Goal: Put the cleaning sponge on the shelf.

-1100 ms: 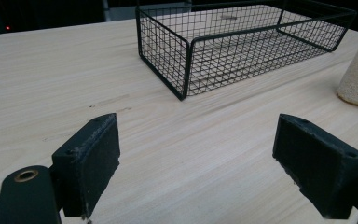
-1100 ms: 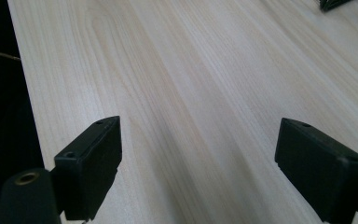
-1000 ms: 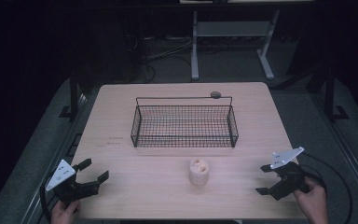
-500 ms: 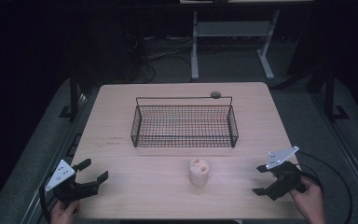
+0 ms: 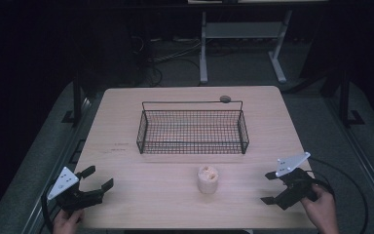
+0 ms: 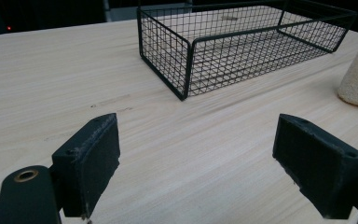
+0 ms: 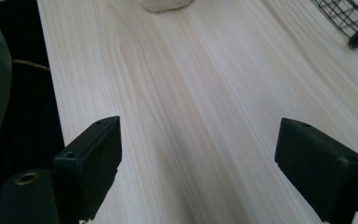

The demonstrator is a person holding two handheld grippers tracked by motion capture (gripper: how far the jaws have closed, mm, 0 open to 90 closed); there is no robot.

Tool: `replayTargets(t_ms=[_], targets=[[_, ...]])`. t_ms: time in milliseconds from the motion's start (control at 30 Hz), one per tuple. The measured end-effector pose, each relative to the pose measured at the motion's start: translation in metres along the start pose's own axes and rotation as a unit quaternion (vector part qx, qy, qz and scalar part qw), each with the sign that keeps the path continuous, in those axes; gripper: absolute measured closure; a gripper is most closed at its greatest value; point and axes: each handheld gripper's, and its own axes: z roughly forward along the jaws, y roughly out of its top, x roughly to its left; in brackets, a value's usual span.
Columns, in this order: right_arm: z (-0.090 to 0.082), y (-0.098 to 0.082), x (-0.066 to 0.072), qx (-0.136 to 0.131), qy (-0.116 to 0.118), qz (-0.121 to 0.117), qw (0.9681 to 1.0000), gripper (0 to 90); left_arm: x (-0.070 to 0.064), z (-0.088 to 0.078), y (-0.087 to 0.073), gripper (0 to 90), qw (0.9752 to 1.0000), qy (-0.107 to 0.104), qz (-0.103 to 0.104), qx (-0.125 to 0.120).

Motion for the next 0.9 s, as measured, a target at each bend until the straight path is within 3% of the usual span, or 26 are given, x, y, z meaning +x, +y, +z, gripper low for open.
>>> replayTargets(t_ms=[300,433,567,900], targets=[[0.005,0.011,0.006,0.012,-0.001,-0.016,0.9998,14.4,0.000,0.000,0.000,14.0,1.0000,0.001,0.001,0.000],[0.007,0.015,0.008,0.006,0.002,-0.022,0.9997,14.3,0.000,-0.001,0.000,14.0,1.0000,0.002,-0.003,-0.002],[0.009,0.019,0.010,0.003,0.009,-0.015,0.9998,14.4,0.001,-0.002,0.000,14.0,1.0000,0.004,-0.003,-0.003],[0.019,0.035,0.016,0.029,0.007,-0.033,0.9990,14.4,0.001,-0.003,0.000,14.0,0.9999,0.004,-0.007,-0.007]])
